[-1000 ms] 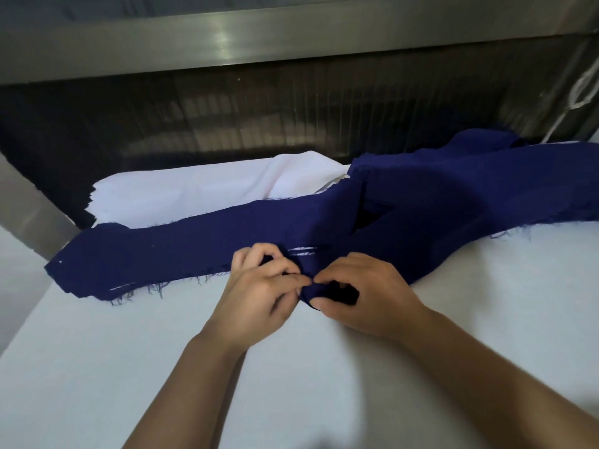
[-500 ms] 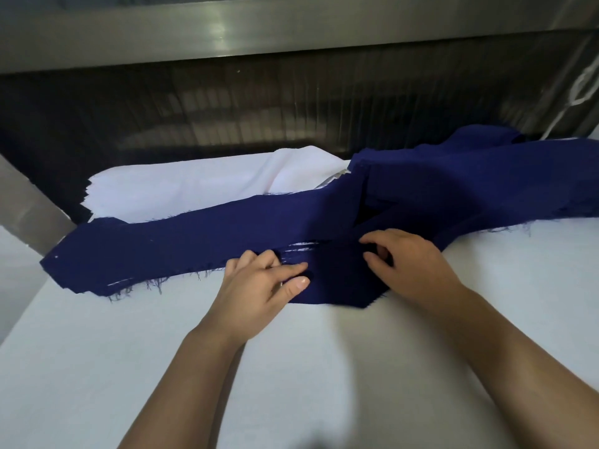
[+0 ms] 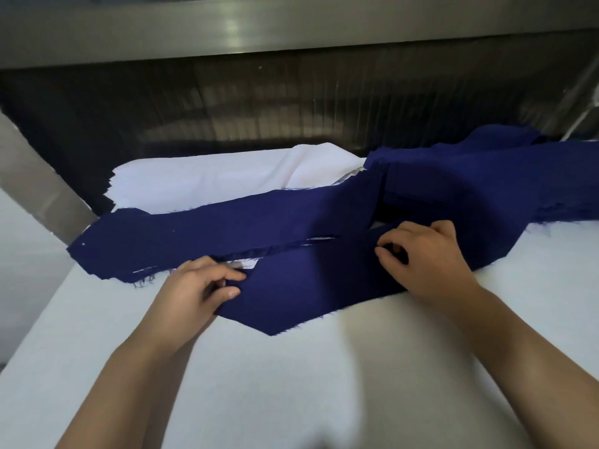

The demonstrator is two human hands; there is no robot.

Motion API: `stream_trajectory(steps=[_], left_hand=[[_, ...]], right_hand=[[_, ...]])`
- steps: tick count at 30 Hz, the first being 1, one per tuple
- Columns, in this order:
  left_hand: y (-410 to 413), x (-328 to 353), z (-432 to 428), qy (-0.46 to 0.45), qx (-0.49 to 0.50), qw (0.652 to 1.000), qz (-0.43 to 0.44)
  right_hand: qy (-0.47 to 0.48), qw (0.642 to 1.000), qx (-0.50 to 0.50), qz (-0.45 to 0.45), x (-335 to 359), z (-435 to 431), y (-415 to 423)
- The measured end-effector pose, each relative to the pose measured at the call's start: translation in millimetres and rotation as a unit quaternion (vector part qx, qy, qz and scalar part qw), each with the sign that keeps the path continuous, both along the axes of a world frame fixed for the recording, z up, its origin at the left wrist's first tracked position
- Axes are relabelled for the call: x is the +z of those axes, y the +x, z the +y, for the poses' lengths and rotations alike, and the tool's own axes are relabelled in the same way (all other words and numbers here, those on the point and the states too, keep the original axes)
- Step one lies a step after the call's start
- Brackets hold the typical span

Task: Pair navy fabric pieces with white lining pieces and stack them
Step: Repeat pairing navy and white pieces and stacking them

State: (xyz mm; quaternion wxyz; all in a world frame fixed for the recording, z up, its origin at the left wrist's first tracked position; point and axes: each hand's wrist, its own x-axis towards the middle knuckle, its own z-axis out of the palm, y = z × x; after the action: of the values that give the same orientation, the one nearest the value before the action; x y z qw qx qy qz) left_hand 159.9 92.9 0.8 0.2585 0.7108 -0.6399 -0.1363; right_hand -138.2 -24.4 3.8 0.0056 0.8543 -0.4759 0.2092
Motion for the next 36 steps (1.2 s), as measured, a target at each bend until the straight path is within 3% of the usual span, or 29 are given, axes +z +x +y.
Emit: stream_trajectory(steps=[6,14,23,29,36], left_hand=[[13,-2,8,-0.016,0.041,0.999,-0.022],[25,-3,12,-0.033,0.092,0.995,0.014],[19,15,-21,-0.168,0.125,0.977,0.048],[36,27,-66,-0.151,0.173,0.973,-0.015],[57,19,-93,-0.055,0.193,0.978,-0.058]], right_hand=[[0.088,0.995,-0.016,-0.033,-1,1,-1],[0.119,0.99,0.007,-0.071,-4,7,7],[-0.006,0.987,0.039,-0.158,24,-21,54],[0.018,0.999,0.012,-0.035,30,-76,100],[0.084,0.994,-0.004,0.064,25,-114,122]])
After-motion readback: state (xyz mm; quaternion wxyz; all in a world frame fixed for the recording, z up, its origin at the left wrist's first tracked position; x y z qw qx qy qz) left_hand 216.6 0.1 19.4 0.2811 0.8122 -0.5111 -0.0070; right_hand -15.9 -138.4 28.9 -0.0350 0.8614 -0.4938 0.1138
